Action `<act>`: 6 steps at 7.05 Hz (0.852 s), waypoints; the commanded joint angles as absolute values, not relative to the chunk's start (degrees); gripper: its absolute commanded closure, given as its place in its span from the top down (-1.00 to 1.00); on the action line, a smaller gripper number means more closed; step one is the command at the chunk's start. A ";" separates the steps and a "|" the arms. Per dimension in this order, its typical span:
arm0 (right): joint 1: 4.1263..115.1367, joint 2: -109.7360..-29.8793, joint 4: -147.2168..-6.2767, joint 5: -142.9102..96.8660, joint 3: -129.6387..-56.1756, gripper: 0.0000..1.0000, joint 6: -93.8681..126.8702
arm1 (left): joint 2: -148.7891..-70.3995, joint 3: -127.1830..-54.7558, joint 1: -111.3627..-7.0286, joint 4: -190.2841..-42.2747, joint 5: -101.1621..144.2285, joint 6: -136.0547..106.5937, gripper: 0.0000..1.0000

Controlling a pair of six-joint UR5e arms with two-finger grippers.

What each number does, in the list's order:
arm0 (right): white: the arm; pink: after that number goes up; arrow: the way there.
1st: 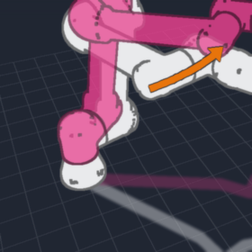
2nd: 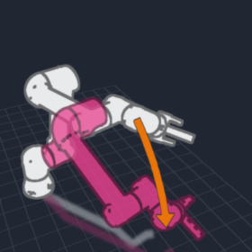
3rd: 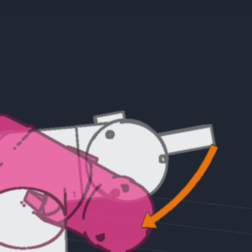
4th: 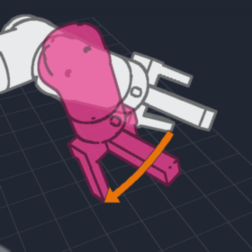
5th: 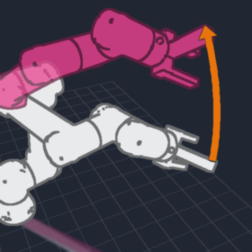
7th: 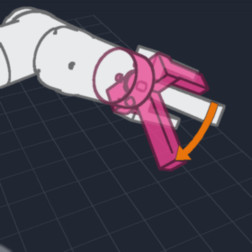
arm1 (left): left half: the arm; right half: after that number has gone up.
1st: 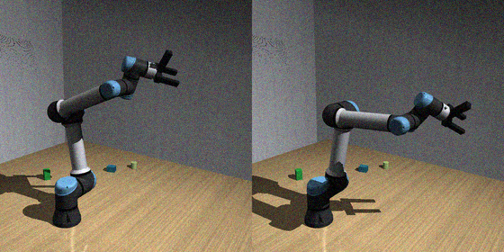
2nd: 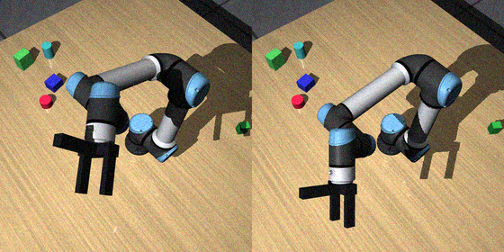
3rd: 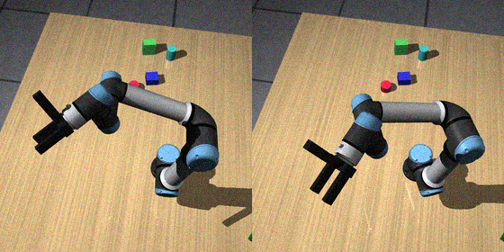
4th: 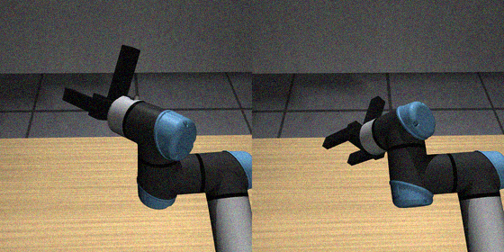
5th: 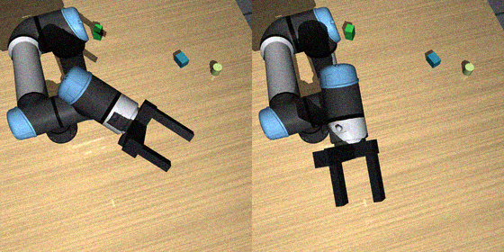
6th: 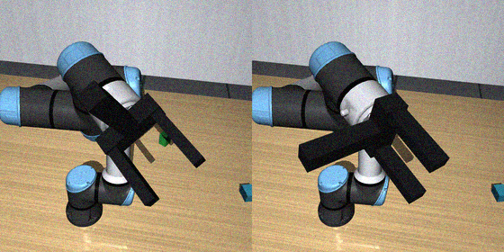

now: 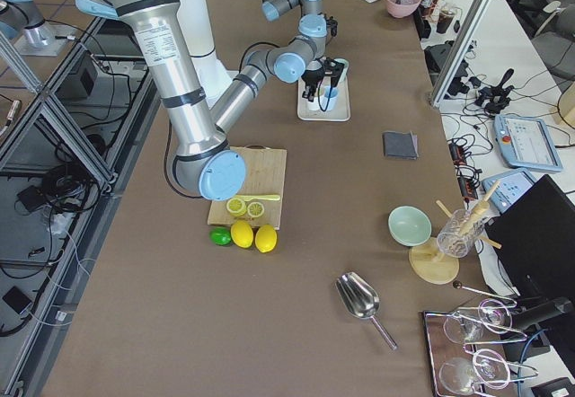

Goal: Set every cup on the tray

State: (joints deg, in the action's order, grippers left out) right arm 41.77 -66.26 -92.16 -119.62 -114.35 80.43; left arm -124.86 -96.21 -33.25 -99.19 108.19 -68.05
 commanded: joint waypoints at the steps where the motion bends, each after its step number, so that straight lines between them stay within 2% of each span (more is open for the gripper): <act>1: 36.32 -63.73 -94.04 -115.24 -113.56 -1.00 83.14 | -125.33 -95.71 -34.36 -101.07 108.28 -67.76 0.97; 6: 35.42 -56.96 -93.17 -114.00 -102.16 -1.00 83.15 | -125.86 -97.82 -39.02 -100.63 113.03 -65.57 0.97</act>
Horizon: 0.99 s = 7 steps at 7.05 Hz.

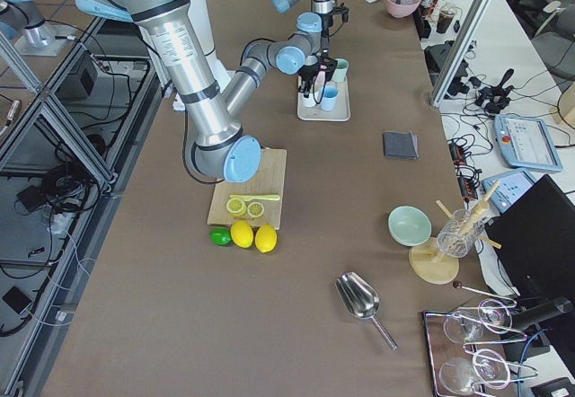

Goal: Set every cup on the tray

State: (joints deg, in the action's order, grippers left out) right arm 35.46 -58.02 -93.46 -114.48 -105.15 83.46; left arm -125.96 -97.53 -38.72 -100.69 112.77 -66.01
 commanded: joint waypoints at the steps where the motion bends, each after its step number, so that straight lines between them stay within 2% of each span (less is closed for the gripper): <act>1: 35.16 -56.69 -93.16 -113.56 -100.39 -1.00 83.06 | -125.86 -97.82 -39.11 -100.63 113.03 -65.57 0.97; 4: 34.28 -56.07 -88.11 -113.03 -96.52 -1.00 82.97 | -125.77 -97.82 -39.11 -100.63 112.94 -65.48 0.97; 5: 34.36 -56.07 -87.11 -113.03 -96.68 0.13 82.97 | -125.77 -97.82 -39.11 -100.63 112.94 -65.48 0.97; 6: 35.84 -56.07 -87.19 -113.90 -97.55 0.99 82.19 | -125.77 -97.74 -39.20 -100.63 112.94 -65.48 0.97; 7: 38.64 -56.77 -87.88 -115.73 -99.91 1.00 78.52 | -125.77 -98.00 -39.29 -100.55 113.03 -65.48 0.97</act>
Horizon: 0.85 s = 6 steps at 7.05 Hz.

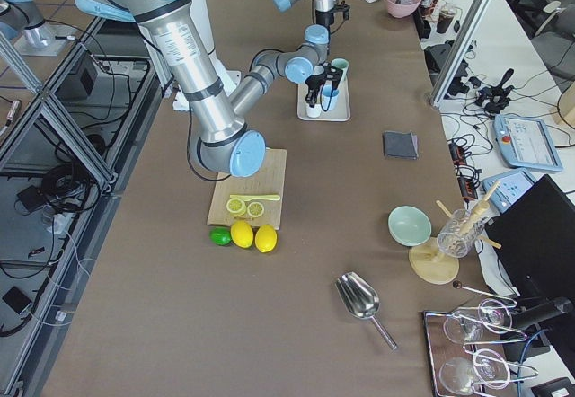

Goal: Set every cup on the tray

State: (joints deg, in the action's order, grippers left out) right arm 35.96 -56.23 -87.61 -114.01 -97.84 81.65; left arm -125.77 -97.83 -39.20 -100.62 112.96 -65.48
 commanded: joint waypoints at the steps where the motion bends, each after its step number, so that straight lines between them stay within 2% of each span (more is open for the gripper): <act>1: 42.67 -58.87 -89.37 -118.54 -102.11 1.00 73.79 | -125.51 -99.65 -39.72 -100.02 113.20 -65.22 0.97; 2: 47.07 -62.72 -90.78 -119.61 -104.74 1.00 67.04 | -122.64 -104.02 -41.03 -96.02 115.64 -61.39 0.97; 4: 55.58 -70.10 -91.05 -120.14 -105.46 1.00 50.98 | -117.18 -114.39 -48.39 -81.20 116.81 -47.62 0.97; 6: 66.65 -78.27 -91.14 -127.39 -105.12 1.00 29.02 | -110.95 -116.37 -58.65 -75.16 117.68 -28.05 0.97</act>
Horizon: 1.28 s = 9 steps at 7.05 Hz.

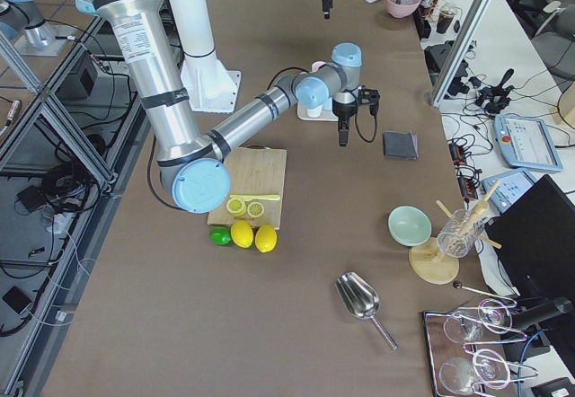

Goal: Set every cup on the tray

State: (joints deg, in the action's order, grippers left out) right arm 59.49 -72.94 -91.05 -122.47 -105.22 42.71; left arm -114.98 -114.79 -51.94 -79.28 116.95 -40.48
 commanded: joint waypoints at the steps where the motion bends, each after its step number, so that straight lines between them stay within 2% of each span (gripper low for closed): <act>1: 71.23 -83.10 -91.06 -130.05 -105.20 1.00 22.22 | -107.26 -115.76 -64.37 -75.15 122.73 -22.12 0.97; 2: 75.19 -88.36 -90.88 -130.08 -105.29 1.00 13.97 | -102.01 -114.10 -69.82 -75.23 126.96 -16.23 0.97; 3: 80.02 -93.12 -91.05 -129.90 -105.03 1.00 5.80 | -97.95 -108.60 -76.05 -75.23 129.70 -4.51 0.97; 4: 83.98 -97.43 -91.14 -129.47 -104.94 1.00 0.58 | -97.13 -102.11 -82.03 -74.63 131.73 4.31 0.97; 5: 86.20 -100.60 -91.14 -129.38 -104.77 1.00 -0.17 | -92.25 -100.30 -85.83 -75.58 131.92 5.52 0.97; 6: 89.27 -101.68 -90.88 -130.16 -103.55 1.00 -0.52 | -88.63 -100.46 -90.83 -78.98 132.18 5.19 0.97; 9: 89.74 -100.73 -90.62 -129.47 -103.53 1.00 -0.44 | -88.24 -98.27 -92.11 -79.10 132.27 4.75 0.97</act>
